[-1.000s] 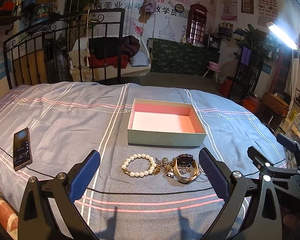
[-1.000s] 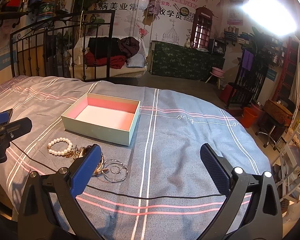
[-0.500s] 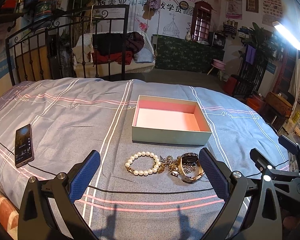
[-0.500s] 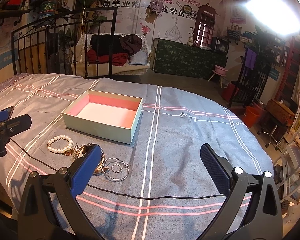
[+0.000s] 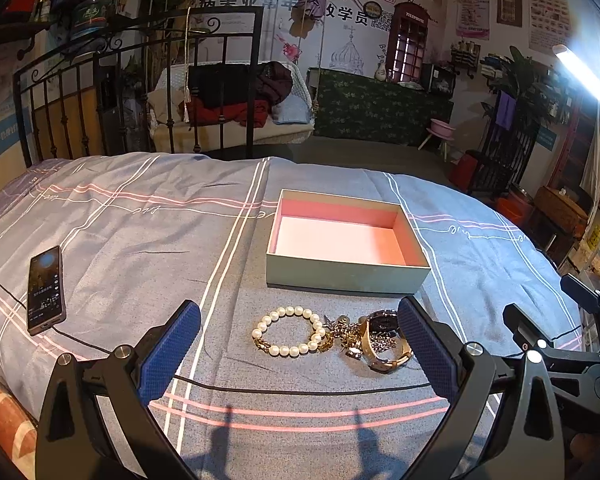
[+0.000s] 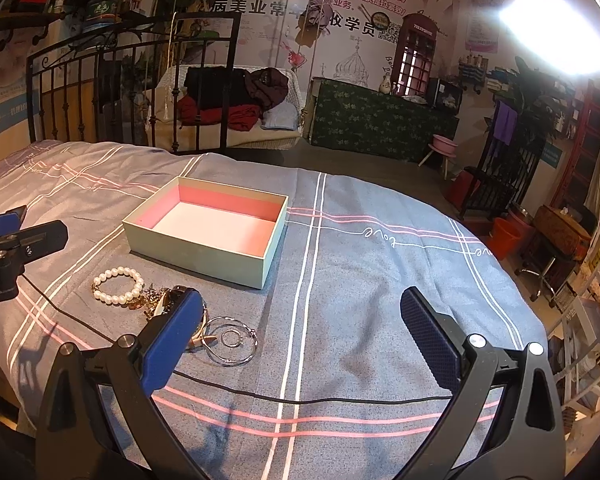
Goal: Organize jewelry
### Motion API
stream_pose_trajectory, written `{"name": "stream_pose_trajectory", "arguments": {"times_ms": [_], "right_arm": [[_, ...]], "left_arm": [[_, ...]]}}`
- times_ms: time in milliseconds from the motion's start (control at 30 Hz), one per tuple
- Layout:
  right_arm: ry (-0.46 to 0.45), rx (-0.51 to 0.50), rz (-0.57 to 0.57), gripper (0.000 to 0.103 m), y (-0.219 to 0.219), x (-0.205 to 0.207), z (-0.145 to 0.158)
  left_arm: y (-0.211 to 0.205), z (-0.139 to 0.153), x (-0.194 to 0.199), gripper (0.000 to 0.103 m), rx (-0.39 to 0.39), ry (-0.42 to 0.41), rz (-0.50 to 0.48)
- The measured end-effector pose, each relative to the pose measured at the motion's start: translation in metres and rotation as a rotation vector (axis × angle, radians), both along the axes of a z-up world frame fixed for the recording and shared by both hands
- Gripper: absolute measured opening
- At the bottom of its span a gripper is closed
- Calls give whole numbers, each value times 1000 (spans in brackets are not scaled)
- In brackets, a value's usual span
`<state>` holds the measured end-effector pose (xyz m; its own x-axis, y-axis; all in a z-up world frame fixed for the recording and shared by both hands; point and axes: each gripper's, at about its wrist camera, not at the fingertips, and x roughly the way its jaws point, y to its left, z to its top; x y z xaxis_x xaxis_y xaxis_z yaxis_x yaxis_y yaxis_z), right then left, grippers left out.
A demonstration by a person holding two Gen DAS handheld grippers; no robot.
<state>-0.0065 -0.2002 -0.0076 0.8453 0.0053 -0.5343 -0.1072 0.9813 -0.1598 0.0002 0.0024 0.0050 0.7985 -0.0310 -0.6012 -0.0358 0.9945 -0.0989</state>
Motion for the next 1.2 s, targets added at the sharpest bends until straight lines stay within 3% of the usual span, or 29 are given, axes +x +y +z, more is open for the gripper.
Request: {"name": "stream_pose_trajectory", "arguments": {"times_ms": [367, 767, 1200], "right_arm": [[-19, -1, 4, 98, -3, 0, -3], [-3, 13, 49, 98, 3, -2, -8], [41, 34, 104, 98, 13, 5, -15]], "left_arm": [[2, 6, -4, 97, -18, -64, -3], [1, -2, -2, 97, -17, -41, -38], [9, -11, 7, 97, -6, -1, -3]]}}
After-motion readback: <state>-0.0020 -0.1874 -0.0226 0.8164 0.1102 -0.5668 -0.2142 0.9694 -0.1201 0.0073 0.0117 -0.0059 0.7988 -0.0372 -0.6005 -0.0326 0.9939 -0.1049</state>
